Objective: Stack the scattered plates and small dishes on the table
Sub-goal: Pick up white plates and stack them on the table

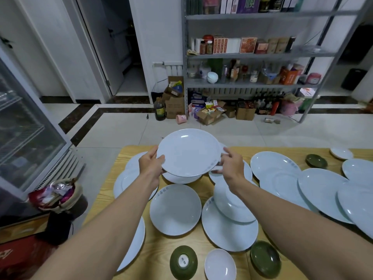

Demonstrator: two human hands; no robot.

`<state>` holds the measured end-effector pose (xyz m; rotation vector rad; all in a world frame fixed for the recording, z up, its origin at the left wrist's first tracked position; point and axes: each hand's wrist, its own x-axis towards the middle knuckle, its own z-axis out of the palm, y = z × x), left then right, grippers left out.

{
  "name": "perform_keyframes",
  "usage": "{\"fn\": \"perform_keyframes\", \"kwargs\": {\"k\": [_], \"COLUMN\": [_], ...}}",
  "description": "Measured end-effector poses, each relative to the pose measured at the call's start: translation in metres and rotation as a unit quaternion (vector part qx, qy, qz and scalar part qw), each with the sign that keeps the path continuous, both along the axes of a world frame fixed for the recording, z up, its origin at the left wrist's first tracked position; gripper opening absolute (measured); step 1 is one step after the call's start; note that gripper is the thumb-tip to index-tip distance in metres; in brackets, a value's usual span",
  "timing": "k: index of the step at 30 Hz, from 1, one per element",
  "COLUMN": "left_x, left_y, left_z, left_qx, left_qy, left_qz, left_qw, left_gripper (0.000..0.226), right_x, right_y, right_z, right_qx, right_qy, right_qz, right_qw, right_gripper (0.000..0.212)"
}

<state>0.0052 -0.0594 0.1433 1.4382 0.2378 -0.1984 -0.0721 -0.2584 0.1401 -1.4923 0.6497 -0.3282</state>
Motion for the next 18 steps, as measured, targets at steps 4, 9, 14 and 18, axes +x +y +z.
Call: {"fn": "perform_keyframes", "kwargs": {"k": [4,9,14,18], "left_x": [0.014,0.041,0.063,0.064], "left_y": [-0.015,-0.036,-0.059,-0.076], "left_z": [-0.003,-0.003,-0.013,-0.052], "left_qx": [0.007,0.009,0.0,0.057], "left_qy": [-0.008,-0.011,0.016,0.047], "left_qz": [-0.017,-0.066,-0.116,-0.146], "left_qw": [1.0,0.998,0.993,0.987], "left_gripper": [0.053,0.052,0.045,0.046], "right_x": [0.006,0.016,0.034,0.042], "right_y": [-0.005,-0.024,-0.047,-0.075], "right_z": [0.0,-0.006,-0.011,-0.016], "right_qx": [0.146,0.247,0.272,0.275], "right_qy": [0.025,0.024,-0.015,-0.033], "right_qz": [0.032,0.051,-0.068,-0.143], "right_qw": [0.988,0.967,0.96,0.95], "right_gripper": [0.026,0.047,0.055,0.053]}}
